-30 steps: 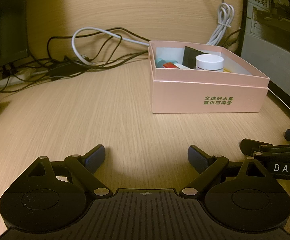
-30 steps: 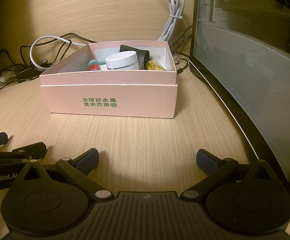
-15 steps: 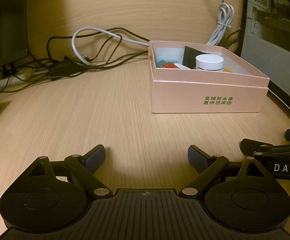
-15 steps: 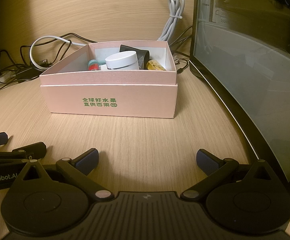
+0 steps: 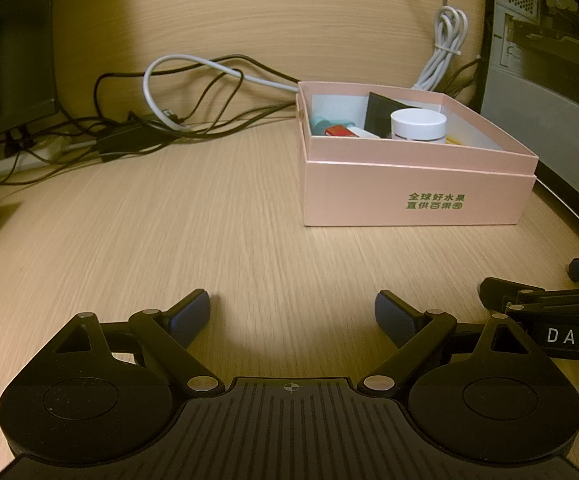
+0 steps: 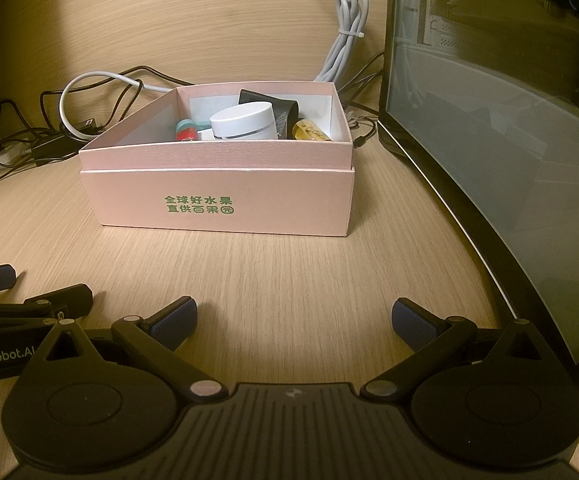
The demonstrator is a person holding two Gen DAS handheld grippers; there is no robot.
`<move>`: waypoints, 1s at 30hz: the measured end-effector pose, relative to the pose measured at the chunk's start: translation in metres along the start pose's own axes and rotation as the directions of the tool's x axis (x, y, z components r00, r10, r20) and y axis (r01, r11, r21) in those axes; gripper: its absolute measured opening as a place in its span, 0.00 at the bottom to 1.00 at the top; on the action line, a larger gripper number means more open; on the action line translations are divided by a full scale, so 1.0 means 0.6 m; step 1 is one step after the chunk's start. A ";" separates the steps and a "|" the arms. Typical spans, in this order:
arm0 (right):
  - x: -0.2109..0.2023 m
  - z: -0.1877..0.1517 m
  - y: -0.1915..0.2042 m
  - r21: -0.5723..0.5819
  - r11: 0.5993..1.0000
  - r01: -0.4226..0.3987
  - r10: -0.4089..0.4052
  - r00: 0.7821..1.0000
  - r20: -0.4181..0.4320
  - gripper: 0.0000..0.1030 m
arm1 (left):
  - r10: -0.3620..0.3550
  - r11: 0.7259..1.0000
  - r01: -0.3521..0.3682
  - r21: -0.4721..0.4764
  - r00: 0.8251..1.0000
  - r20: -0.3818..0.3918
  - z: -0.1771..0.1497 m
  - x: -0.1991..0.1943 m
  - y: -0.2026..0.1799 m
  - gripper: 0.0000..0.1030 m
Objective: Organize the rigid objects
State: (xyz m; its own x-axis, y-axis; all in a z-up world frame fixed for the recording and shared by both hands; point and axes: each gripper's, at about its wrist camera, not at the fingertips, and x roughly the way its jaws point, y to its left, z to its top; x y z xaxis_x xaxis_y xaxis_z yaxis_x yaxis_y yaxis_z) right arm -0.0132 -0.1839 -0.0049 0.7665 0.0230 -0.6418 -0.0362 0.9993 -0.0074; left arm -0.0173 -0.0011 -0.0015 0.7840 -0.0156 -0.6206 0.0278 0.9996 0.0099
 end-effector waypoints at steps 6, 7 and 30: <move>0.000 0.000 0.000 0.000 1.000 0.000 0.000 1.000 0.000 1.00 | 0.000 1.000 0.000 0.000 1.000 0.000 0.000 0.000 0.000 0.92; 0.000 0.000 0.000 0.000 1.000 0.000 0.000 1.000 0.000 1.00 | 0.000 1.000 0.000 0.000 1.000 0.000 0.000 0.000 0.000 0.92; 0.000 0.000 0.001 0.002 1.000 0.001 -0.001 1.000 0.000 1.00 | 0.007 1.000 -0.007 -0.017 1.000 -0.001 0.001 0.001 -0.001 0.91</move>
State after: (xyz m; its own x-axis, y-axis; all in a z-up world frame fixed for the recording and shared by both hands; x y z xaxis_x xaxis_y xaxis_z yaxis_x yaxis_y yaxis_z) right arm -0.0133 -0.1831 -0.0048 0.7665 0.0221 -0.6419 -0.0345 0.9994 -0.0068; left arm -0.0165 -0.0020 -0.0014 0.7832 -0.0085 -0.6217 0.0118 0.9999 0.0013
